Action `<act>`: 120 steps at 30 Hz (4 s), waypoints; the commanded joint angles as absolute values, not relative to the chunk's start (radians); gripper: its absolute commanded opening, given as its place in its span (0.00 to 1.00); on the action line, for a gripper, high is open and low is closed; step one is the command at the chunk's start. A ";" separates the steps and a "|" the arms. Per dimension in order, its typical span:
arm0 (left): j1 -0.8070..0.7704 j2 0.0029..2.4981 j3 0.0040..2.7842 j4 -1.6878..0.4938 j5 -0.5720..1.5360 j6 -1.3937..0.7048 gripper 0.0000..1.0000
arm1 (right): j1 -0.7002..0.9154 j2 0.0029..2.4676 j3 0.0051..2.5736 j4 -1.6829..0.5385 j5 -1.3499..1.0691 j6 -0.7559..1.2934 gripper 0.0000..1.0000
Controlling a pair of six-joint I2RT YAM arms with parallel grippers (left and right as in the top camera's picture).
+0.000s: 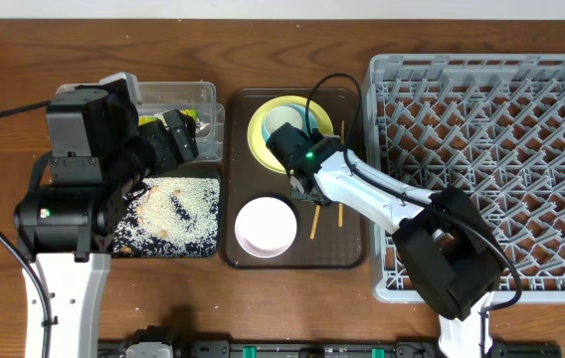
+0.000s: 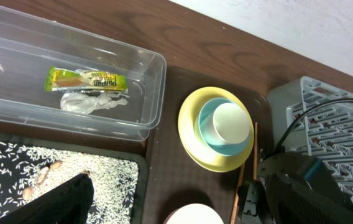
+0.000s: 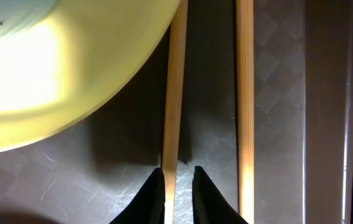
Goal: Sort waste into correct bins and load items into the dishwasher rack
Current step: 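Lower the right gripper and pinch one wooden chopstick, then carry the chopstick right and stand it in the dish rack, then move the right gripper back left and pinch the second chopstick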
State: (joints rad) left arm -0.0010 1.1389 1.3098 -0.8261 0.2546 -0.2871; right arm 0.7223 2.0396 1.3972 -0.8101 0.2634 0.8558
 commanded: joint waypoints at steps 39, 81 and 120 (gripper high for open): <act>0.004 1.145 1.319 -0.826 0.242 -0.278 0.92 | 0.598 1.591 1.361 -0.833 0.266 0.398 0.01; 0.004 1.145 1.319 -0.826 0.242 -0.278 0.91 | 0.260 1.590 1.081 -0.789 0.265 0.189 0.06; 0.004 1.145 1.319 -0.826 0.242 -0.278 0.92 | 0.543 1.513 1.325 -0.803 0.003 0.440 0.28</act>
